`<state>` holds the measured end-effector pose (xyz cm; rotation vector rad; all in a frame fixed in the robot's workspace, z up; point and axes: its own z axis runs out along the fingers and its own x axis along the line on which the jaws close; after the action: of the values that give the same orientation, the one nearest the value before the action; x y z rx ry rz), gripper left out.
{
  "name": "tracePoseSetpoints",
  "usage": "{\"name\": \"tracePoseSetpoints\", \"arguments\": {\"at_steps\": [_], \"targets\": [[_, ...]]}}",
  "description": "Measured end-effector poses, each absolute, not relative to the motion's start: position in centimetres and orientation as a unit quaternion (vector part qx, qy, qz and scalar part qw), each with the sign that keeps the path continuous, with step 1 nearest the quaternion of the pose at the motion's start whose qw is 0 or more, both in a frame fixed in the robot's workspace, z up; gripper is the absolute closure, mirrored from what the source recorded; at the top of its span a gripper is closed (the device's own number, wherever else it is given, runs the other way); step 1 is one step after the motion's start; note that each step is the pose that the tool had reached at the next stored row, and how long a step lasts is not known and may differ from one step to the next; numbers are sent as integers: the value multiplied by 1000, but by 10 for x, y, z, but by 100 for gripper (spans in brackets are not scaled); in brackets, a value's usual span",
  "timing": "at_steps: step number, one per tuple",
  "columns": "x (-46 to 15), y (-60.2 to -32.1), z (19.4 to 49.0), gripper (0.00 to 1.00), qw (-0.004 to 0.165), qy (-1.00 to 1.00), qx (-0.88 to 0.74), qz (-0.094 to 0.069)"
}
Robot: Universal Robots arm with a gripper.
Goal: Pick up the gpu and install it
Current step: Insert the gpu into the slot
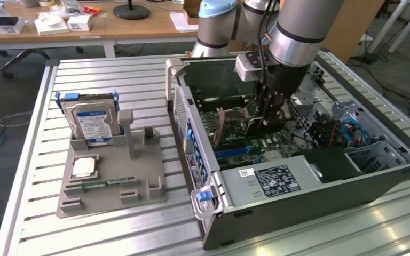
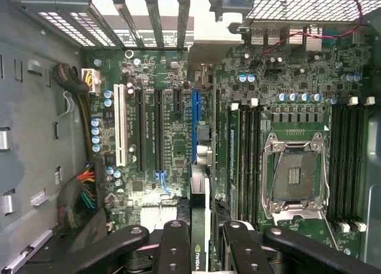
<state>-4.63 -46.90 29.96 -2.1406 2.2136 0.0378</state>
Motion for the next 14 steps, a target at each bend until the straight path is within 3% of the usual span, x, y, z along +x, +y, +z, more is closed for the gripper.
{"name": "tracePoseSetpoints", "arguments": {"at_steps": [14], "targets": [[-49,-469,288,74,31,718,-695,12]]}}
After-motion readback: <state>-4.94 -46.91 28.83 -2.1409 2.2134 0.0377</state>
